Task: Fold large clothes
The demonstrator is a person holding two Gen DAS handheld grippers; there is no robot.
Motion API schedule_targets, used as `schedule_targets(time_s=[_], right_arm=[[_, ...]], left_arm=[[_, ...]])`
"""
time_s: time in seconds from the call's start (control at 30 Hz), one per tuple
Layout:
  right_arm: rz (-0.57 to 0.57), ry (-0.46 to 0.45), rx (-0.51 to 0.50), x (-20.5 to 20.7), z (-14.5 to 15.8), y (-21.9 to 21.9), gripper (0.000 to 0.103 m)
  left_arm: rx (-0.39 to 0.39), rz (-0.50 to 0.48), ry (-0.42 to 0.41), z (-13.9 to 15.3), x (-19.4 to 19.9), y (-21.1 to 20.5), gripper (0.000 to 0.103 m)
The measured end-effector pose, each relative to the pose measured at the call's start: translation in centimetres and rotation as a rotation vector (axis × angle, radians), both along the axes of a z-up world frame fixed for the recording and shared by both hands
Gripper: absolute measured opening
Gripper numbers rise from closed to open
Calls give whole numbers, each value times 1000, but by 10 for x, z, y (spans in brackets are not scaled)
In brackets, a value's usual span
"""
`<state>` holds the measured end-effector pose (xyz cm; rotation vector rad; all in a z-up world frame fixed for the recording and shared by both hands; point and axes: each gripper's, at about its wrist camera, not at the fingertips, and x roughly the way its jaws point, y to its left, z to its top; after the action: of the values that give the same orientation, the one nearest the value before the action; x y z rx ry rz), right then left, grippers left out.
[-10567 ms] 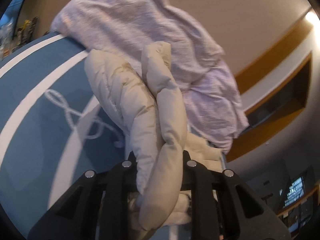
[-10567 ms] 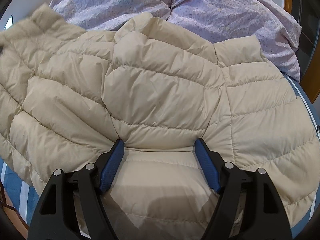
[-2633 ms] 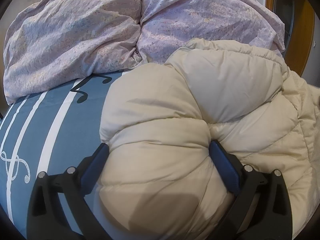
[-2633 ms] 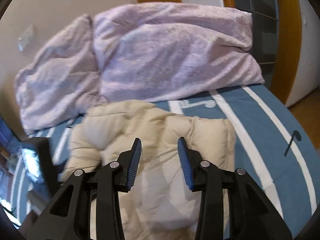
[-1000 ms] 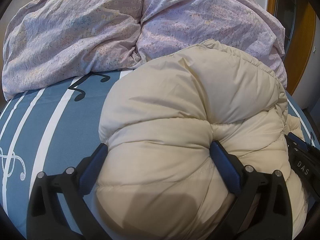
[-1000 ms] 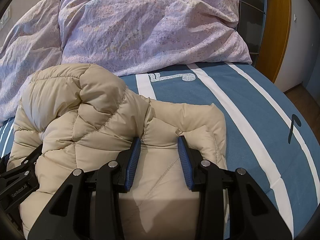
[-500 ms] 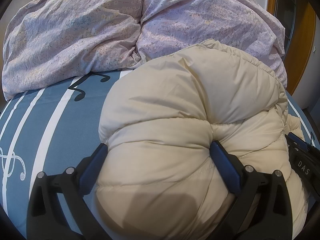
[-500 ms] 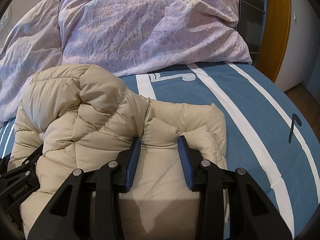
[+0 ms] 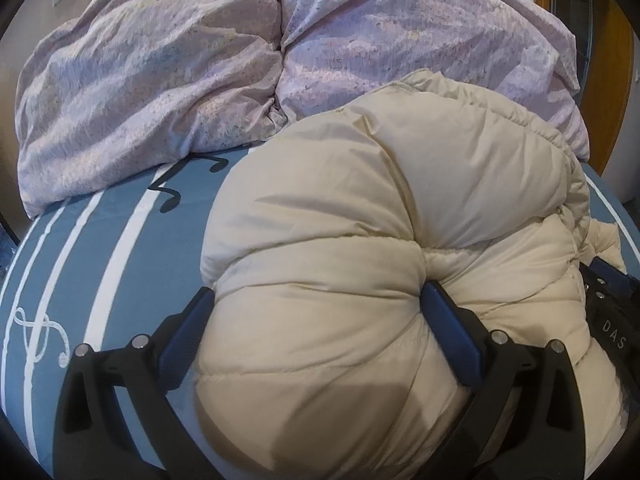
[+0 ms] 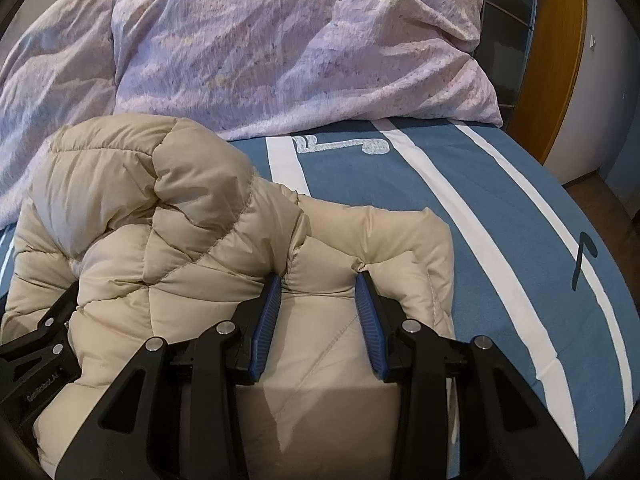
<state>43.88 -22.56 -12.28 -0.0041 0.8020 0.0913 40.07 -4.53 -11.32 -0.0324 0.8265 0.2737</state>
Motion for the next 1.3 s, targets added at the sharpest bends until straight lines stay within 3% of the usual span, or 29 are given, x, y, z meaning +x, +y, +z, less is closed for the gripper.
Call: schedule_targets(time_s=[0.13, 0.23, 0.3, 0.37, 0.4, 0.67, 0.83, 1.3], right_arm=[[27, 10, 67, 0, 2, -9, 42], [56, 25, 153, -7, 10, -25, 47], [74, 17, 248, -19, 22, -41, 74], [72, -10, 321, -35, 35, -59, 94], [70, -13, 332, -39, 38, -65, 97], [69, 199, 567, -29, 10, -110, 99], [103, 276, 663, -26, -8, -112, 100], [231, 323, 785, -17, -23, -99, 101]], left_arm=[[-60, -3, 0, 6, -9, 10, 101], [-225, -23, 16, 16, -32, 31, 101], [-337, -47, 5, 24, -54, 52, 101], [-380, -69, 9, 28, -70, 68, 101], [-402, -77, 22, 27, -75, 75, 101], [-652, -107, 78, 6, -88, 104, 101], [-666, -134, 96, 0, -81, 92, 101], [-770, -146, 99, -11, -54, 88, 101]])
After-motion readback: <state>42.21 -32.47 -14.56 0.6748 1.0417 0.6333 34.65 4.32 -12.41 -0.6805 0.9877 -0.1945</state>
